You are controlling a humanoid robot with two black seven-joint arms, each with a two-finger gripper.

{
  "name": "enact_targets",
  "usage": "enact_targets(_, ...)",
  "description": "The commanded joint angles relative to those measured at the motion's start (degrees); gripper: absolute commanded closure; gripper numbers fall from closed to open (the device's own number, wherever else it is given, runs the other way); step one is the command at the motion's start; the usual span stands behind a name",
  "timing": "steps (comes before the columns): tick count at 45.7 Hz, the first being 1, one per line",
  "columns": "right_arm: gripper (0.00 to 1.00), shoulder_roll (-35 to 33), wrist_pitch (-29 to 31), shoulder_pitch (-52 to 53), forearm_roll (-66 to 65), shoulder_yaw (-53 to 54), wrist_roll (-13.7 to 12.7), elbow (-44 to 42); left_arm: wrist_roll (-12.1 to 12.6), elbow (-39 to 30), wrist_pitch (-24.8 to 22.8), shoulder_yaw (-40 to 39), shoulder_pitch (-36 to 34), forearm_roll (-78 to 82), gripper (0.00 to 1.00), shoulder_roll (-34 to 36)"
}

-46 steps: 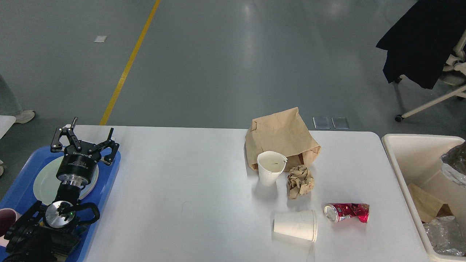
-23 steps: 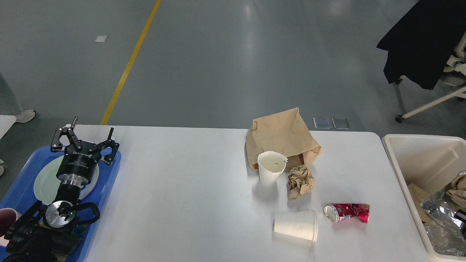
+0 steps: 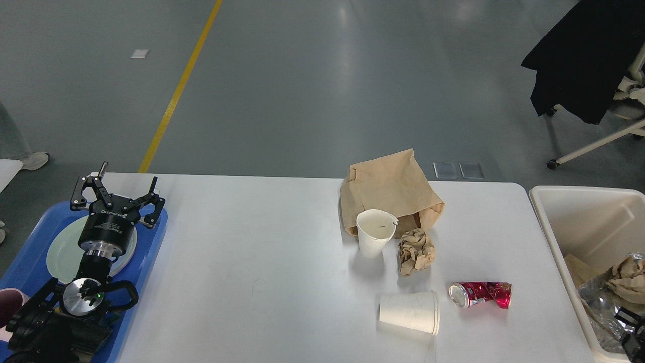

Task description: Tidy desktop

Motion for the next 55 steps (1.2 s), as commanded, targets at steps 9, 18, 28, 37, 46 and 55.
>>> enact_targets(9, 1.00, -0.42, 0.00, -0.26, 0.08, 0.04, -0.09, 0.01, 0.00, -0.03, 0.00, 0.01, -0.03, 0.00, 0.04, 0.00)
enact_targets(18, 0.11, -0.51, -5.79, -0.44, 0.17, 0.13, 0.00, 0.01, 0.00, 0.06, 0.00, 0.01, -0.03, 0.00, 0.04, 0.00)
enact_targets(28, 0.00, -0.59, -8.17, -1.23, 0.17, -0.13, 0.00, 0.01, 0.00, -0.03, 0.00, 0.01, -0.03, 0.00, 0.04, 0.00)
enact_targets(37, 0.00, -0.86, -8.26, -1.05, 0.17, -0.13, 0.00, 0.01, 0.00, -0.03, 0.00, 0.01, -0.03, 0.00, 0.04, 0.00)
enact_targets(46, 0.00, -0.95, -8.26, -0.70, 0.17, -0.05, 0.00, 0.10, 0.00, -0.03, 0.00, 0.01, -0.03, 0.00, 0.04, 0.00)
enact_targets(55, 0.00, -1.03, -8.44, 0.70, 0.25, 0.04, 0.00, 0.54, 0.00, -0.03, 0.00, 0.01, -0.03, 0.00, 0.03, 0.00)
